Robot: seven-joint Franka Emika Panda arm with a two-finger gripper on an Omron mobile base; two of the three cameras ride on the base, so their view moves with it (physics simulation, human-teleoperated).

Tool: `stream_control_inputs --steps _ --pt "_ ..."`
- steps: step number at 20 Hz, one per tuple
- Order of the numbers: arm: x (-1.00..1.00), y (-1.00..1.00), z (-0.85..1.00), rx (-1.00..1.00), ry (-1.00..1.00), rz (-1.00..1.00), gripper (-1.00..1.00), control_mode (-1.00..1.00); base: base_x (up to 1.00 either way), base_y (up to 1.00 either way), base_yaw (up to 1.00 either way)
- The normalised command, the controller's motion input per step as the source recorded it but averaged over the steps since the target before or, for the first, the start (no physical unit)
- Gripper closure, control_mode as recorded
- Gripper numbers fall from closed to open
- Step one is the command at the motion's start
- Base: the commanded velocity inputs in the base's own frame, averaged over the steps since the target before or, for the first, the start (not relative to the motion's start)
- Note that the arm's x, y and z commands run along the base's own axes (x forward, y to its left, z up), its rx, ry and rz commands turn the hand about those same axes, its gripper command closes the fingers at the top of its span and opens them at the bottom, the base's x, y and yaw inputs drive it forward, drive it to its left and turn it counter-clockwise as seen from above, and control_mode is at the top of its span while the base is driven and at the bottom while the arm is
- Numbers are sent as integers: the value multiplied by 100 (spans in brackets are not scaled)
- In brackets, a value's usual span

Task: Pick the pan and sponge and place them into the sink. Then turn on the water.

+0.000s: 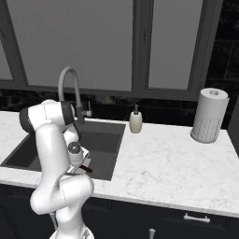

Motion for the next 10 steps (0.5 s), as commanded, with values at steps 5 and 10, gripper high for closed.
stream_control_inputs --steps 5,10 --pt "1 -28 94 12 -1 0 -100 -100 0 0 0" --pt "4 -31 100 12 0 0 -100 -100 0 0 0"
